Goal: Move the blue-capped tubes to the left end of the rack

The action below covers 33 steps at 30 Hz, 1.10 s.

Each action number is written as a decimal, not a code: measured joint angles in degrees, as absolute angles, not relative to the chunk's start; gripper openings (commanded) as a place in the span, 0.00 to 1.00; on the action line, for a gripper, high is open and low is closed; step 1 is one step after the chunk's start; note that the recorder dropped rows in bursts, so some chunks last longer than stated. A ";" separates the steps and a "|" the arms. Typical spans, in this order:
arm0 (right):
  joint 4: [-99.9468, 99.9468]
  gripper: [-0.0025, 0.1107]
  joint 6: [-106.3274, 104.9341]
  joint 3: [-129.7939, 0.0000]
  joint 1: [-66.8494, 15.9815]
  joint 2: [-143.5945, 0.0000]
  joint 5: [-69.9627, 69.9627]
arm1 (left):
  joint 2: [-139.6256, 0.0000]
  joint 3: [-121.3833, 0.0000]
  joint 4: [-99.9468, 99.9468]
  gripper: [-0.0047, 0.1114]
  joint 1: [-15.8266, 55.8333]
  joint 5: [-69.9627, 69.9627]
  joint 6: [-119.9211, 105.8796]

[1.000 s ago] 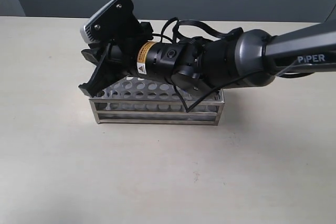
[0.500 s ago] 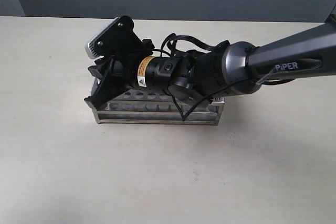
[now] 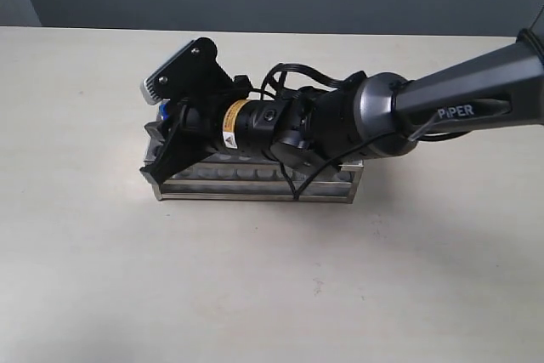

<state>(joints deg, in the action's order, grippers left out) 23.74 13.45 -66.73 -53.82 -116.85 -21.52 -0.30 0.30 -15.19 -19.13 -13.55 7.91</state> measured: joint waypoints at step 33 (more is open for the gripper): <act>18.15 0.01 13.89 -66.73 -55.42 -114.57 -20.25 | -0.30 0.30 -15.19 0.05 -19.13 -13.55 7.91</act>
